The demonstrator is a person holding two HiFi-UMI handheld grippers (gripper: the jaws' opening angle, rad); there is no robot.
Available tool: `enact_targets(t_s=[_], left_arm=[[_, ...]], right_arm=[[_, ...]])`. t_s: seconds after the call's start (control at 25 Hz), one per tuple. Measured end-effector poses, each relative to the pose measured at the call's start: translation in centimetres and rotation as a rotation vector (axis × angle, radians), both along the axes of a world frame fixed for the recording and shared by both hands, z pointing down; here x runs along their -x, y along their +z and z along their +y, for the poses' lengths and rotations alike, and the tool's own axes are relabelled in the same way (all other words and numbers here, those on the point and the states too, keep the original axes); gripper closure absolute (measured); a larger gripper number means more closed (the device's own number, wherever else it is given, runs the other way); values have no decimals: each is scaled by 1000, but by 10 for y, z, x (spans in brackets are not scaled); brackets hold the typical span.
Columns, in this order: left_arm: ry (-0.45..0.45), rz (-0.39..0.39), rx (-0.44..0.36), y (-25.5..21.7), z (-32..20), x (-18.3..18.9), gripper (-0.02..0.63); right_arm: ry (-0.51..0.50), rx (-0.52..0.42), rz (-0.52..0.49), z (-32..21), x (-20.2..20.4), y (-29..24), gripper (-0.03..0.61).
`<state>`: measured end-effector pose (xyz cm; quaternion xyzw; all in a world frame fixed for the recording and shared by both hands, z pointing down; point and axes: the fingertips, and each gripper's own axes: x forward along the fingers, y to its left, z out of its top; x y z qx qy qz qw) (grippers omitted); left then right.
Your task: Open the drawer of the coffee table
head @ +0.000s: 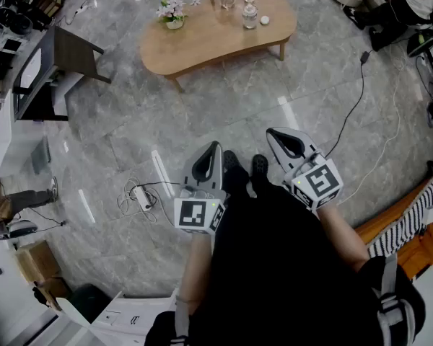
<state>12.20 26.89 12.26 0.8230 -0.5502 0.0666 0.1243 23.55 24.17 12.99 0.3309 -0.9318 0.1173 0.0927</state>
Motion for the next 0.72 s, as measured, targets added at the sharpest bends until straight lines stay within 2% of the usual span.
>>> enact_targets(t_s=[0.2,0.72], left_arm=[[-4,-18,-16,-8,10,-12,600],[-63,-45,2,-5,26,-3,600]], right_arm=[[-19,-9,4,9,-8,-5,566],[-96,-7,-13,21,4,-8,566]])
